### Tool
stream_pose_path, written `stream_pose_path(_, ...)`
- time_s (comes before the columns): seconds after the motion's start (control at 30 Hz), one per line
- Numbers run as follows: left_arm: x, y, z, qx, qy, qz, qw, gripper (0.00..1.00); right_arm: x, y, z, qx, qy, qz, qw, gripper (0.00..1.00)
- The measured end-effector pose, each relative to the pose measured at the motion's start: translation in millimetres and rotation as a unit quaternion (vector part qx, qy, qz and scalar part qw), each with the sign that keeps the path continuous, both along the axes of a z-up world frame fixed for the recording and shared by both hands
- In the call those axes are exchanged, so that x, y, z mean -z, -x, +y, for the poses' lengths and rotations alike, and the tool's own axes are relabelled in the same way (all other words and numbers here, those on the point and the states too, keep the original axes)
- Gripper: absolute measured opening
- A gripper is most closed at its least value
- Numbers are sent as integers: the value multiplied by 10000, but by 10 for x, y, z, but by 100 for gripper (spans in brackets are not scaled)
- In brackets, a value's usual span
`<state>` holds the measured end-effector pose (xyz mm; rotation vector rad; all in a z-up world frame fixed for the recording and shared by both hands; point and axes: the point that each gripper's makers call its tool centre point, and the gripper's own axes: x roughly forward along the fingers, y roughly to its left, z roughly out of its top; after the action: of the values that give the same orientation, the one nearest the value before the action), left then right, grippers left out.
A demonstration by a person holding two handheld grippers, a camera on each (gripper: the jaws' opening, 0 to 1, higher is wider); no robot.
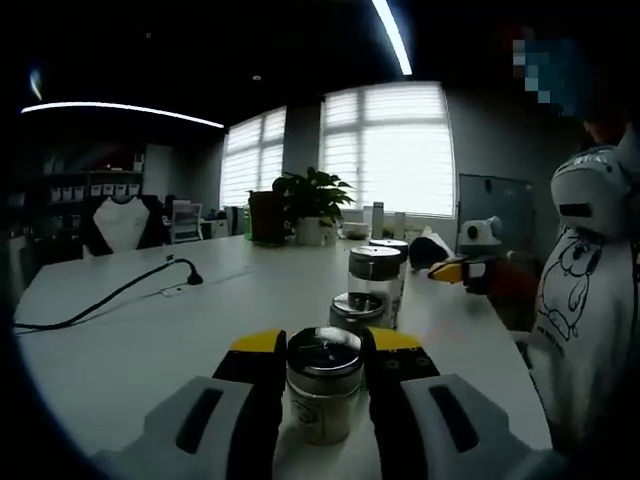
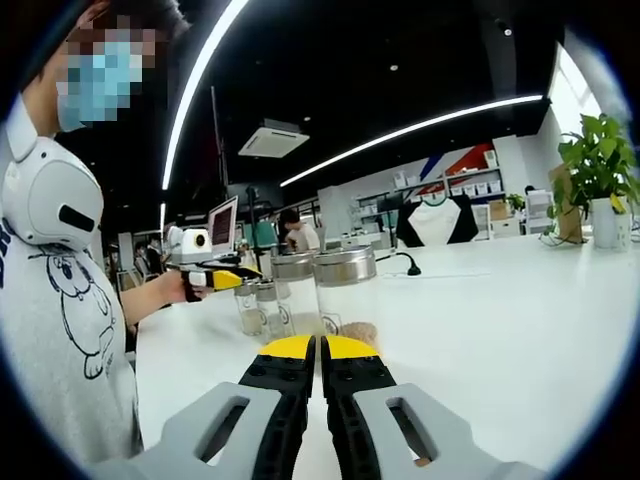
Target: Rotate the seasoning bottle until the label or dispensing opening points toward the visible target arrow and the bottle remains upright within the marked orientation range
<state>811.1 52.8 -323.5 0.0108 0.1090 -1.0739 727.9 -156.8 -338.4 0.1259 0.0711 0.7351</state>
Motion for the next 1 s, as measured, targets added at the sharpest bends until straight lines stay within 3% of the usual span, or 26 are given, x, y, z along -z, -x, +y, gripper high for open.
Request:
stream_pose_path(0.37,-3,-15,71,-955,96,-12,9954,32,-6,-8,-28,98,-21,-13,9999,0)
stream_pose_path(0.43,-7,-5,72,-1024,38,-29,9947,32,8,-19,-46,184,-2,19,9998,0)
stream_pose_path(0.5,-5,-7,87,-1074,42,9,9942,32,69,-48,-72,341,256,89,9991,0)
stream_pose_path(0.77,-9,-8,93,-1363,31,-32,9907,32,35,-32,-14,200,116,53,9997,0)
stream_pose_path(0.93,10,3,61,-1214,-204,-133,9923,33,27,-37,-15,161,119,56,9998,0)
stream_pose_path(1.0,20,7,44,-1166,-201,-131,9929,42,16,-36,-13,143,111,40,9998,0)
